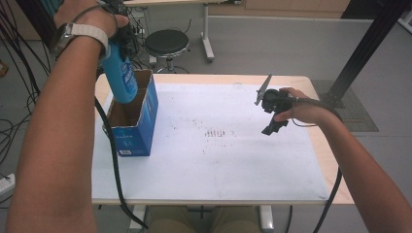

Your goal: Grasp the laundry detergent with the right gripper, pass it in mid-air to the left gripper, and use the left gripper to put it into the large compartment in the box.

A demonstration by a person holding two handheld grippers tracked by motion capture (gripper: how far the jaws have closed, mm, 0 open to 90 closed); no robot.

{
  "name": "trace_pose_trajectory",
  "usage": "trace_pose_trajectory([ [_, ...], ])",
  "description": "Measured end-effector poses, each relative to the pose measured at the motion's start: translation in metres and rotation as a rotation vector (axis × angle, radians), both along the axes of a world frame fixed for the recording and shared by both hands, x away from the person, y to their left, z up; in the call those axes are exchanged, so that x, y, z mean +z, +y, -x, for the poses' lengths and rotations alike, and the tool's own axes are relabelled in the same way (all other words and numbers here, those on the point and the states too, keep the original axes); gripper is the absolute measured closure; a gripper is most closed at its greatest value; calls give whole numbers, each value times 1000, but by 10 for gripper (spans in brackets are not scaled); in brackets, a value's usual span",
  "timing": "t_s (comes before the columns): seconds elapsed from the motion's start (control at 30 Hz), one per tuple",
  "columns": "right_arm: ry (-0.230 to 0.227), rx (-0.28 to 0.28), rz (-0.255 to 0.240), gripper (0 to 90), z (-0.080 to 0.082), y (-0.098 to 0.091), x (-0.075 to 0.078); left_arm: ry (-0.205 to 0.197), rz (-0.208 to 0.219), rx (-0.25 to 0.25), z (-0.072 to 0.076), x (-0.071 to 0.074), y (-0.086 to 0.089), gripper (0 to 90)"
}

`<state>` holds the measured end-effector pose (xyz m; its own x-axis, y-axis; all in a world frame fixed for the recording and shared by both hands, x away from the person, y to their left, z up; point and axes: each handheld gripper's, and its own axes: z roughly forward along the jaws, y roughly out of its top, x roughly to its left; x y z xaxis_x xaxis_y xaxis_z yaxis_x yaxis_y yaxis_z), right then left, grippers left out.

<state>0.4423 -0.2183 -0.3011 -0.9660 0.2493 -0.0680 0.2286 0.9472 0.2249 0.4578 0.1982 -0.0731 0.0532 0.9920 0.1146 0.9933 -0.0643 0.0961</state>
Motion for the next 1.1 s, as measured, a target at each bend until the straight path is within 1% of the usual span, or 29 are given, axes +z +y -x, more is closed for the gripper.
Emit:
trace_pose_trajectory([
  [0.13,1,-1,-5,100,0,1,0,-2,-1,7,0,-1,3,376],
  [0.23,1,1,-6,101,0,1,-1,-14,0,10,0,-3,4,376],
  [0.27,0,-1,-7,100,0,1,-1,-2,-3,6,0,-5,5,376],
  [0.3,0,-3,-9,100,0,1,-1,-3,-2,5,-1,-6,5,377],
  [0.37,3,-5,-9,100,0,1,-2,3,-3,2,-2,-11,6,377],
  [0.43,5,-7,-9,98,0,1,-3,-3,2,-1,-3,-16,6,376],
  [0.5,11,-9,-9,98,0,1,-4,7,4,-4,-4,-20,7,377],
  [0.53,14,-10,-7,98,0,2,-5,1,5,-5,-4,-23,8,377],
  [0.6,17,-8,-3,98,0,2,-6,6,3,-7,-5,-29,9,377],
  [0.77,21,-12,-3,96,-2,4,-7,-5,2,-4,-5,-39,14,376],
  [0.83,23,-17,-12,93,-2,4,-7,-2,-4,-8,-5,-45,15,377],
  [1.0,23,-18,-14,93,-2,4,-8,-21,-10,-12,-4,-56,18,377],
  [1.1,27,-22,-13,93,-3,3,-9,-18,-18,-19,-4,-62,18,377],
])
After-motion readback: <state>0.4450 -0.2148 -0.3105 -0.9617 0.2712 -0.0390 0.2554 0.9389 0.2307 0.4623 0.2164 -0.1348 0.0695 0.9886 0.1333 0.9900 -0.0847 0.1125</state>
